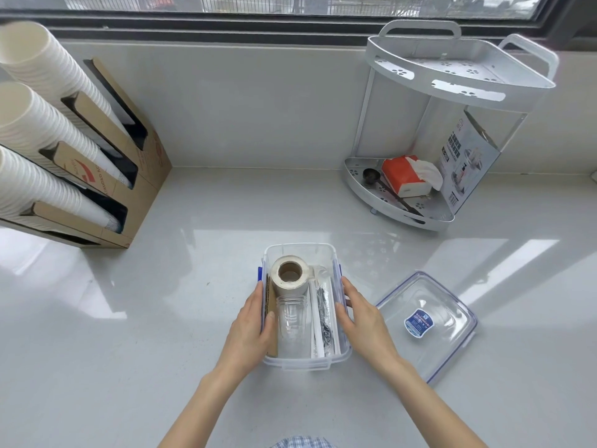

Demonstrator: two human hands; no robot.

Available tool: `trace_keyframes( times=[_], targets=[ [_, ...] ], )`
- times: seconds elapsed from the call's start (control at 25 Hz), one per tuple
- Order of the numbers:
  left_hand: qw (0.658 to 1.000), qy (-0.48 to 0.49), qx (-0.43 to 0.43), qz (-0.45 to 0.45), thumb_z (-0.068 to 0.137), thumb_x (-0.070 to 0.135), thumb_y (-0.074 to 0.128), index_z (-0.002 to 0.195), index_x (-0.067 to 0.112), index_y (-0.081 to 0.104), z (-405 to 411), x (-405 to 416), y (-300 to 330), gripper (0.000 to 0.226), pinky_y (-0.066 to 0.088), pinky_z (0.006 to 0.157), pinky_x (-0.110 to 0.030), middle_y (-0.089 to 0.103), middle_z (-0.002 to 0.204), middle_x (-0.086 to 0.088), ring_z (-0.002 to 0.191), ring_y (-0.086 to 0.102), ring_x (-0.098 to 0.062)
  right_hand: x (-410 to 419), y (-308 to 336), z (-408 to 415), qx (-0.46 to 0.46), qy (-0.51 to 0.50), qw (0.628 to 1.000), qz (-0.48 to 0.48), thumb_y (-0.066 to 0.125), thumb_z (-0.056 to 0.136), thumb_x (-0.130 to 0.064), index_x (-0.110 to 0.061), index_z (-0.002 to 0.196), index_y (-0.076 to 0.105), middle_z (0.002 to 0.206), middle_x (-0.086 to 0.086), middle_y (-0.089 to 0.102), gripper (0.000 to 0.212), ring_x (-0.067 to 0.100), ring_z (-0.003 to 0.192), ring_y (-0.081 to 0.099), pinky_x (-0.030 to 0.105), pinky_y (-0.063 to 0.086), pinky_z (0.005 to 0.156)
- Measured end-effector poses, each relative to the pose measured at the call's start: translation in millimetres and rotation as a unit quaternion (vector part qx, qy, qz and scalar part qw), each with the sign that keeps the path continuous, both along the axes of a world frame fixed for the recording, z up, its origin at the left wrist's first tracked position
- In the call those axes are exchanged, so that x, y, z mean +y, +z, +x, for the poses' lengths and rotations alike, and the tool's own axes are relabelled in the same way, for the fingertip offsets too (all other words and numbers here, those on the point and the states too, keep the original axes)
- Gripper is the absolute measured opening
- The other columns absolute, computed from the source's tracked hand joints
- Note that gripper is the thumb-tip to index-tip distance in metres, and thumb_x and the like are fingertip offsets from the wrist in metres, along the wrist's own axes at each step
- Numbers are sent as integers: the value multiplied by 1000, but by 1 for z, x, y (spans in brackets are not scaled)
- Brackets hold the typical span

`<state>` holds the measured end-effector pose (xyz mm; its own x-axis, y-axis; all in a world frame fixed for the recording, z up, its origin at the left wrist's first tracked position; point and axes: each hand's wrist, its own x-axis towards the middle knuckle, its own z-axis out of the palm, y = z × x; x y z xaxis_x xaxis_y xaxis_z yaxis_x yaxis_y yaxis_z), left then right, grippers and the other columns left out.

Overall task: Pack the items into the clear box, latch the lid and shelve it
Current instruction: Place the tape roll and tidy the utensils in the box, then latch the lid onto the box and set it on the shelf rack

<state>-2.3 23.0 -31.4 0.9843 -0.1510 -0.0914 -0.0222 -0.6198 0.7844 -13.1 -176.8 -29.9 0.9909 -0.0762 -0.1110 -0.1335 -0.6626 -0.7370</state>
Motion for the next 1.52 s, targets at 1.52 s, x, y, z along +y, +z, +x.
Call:
trace_keyframes(
  times=[1.52],
  targets=[
    [942, -196, 102, 252, 86, 25, 41, 132, -4, 21, 2, -189, -2, 58, 25, 109, -42, 30, 141, -22, 132, 26, -34, -118, -14, -63, 148, -274, 939, -148, 42, 93, -21, 4, 138, 27, 148, 20, 27, 53, 33, 139, 19, 36, 16, 116]
  ],
)
